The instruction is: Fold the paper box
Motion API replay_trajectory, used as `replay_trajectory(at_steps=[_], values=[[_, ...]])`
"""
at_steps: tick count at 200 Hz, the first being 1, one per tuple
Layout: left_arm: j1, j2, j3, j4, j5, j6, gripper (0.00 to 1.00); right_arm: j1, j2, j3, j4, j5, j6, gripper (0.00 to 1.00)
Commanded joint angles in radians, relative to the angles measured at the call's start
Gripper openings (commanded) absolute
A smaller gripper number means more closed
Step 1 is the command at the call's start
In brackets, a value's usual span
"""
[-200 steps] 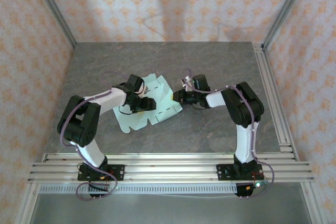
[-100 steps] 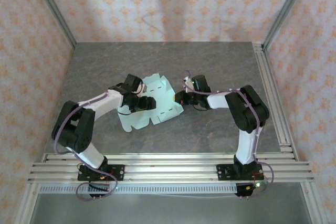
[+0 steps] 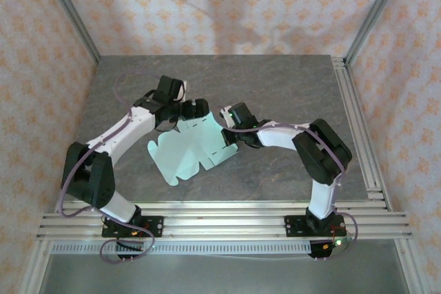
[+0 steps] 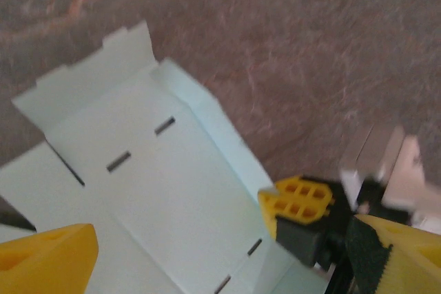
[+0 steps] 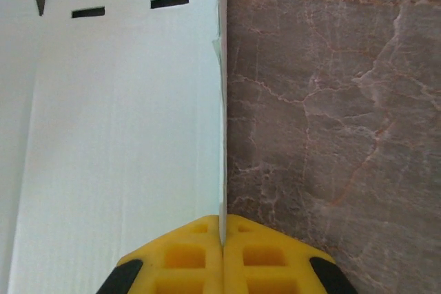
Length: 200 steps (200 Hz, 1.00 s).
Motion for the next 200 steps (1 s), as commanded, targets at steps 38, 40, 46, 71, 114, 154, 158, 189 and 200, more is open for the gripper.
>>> replay_trajectory(at_steps=[38, 40, 46, 71, 114, 154, 158, 189, 200], values=[[0.046, 0.196, 0.26, -0.11, -0.002, 0.005, 0.82, 0.039, -0.082, -0.071, 0.099, 0.166, -0.137, 0.0], [0.047, 0.204, 0.266, -0.116, -0.001, 0.008, 0.82, 0.04, -0.083, -0.074, 0.104, 0.168, -0.14, 0.0], [0.048, 0.224, 0.298, -0.132, 0.004, 0.015, 0.8, 0.043, -0.085, -0.081, 0.116, 0.171, -0.144, 0.0], [0.048, 0.301, 0.406, -0.179, 0.022, 0.031, 0.77, 0.052, -0.085, -0.099, 0.147, 0.165, -0.162, 0.0], [0.031, 0.443, 0.577, -0.274, 0.047, 0.087, 0.76, 0.063, -0.078, -0.105, 0.163, 0.173, -0.18, 0.0], [0.011, 0.533, 0.678, -0.336, 0.055, 0.106, 0.74, 0.064, -0.083, -0.104, 0.157, 0.192, -0.186, 0.0], [0.009, 0.54, 0.684, -0.339, 0.055, 0.107, 0.74, 0.064, -0.082, -0.103, 0.155, 0.194, -0.186, 0.0], [-0.005, 0.58, 0.706, -0.357, 0.069, 0.113, 0.73, 0.064, -0.078, -0.094, 0.144, 0.198, -0.182, 0.0], [-0.01, 0.587, 0.703, -0.359, 0.069, 0.115, 0.72, 0.064, -0.077, -0.093, 0.144, 0.198, -0.179, 0.0]])
